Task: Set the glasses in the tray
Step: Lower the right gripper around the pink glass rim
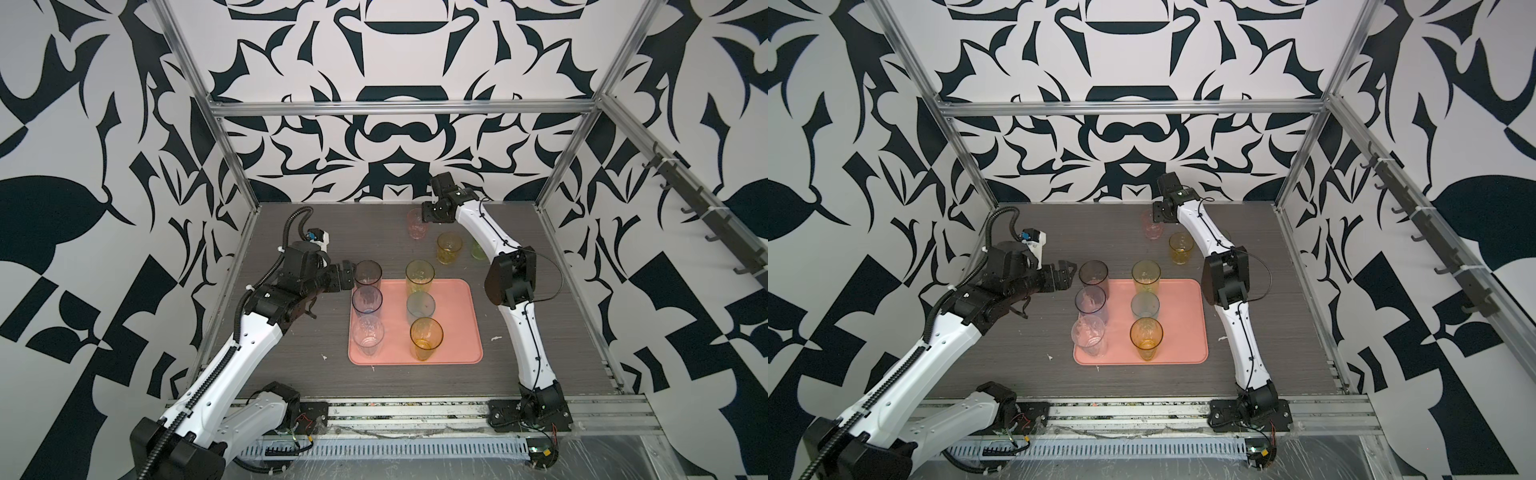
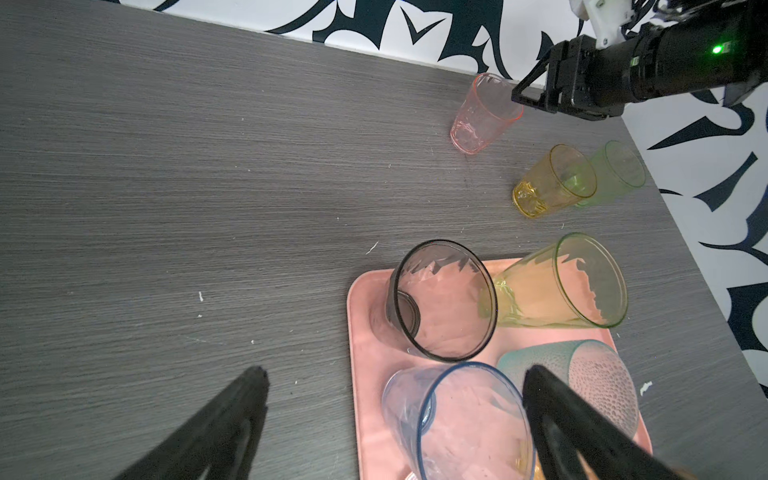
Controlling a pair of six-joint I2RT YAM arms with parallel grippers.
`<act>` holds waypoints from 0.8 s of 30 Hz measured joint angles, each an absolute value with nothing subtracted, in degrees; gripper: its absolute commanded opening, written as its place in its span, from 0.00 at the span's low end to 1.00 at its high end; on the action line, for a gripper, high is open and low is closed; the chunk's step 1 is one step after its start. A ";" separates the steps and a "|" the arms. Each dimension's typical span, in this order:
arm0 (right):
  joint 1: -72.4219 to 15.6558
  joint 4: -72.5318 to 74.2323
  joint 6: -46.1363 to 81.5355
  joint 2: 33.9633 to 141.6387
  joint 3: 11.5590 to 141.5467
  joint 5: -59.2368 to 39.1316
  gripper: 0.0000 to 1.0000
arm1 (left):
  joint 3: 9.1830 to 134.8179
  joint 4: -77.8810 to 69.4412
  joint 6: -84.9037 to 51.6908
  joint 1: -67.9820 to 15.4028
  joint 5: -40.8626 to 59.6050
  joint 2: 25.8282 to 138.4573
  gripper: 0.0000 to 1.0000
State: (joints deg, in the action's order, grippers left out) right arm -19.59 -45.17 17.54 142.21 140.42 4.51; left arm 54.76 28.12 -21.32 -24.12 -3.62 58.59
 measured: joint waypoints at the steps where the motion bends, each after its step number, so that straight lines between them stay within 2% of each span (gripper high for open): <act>1: -19.44 -45.01 17.91 142.45 140.94 4.38 0.60 | 54.87 28.08 -21.19 -24.12 -3.62 58.78 0.99; 15: -18.09 -44.69 21.61 148.66 145.18 1.08 0.50 | 55.59 27.90 -20.88 -24.12 -3.60 59.33 0.99; 24: -17.96 -44.71 22.81 149.32 146.69 0.14 0.38 | 55.59 27.92 -20.58 -24.12 -3.66 59.33 1.00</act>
State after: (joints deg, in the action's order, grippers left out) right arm -17.96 -44.71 22.81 149.32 146.69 0.14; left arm 55.59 27.92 -20.58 -24.12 -3.66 59.33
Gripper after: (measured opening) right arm 0.398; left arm 0.994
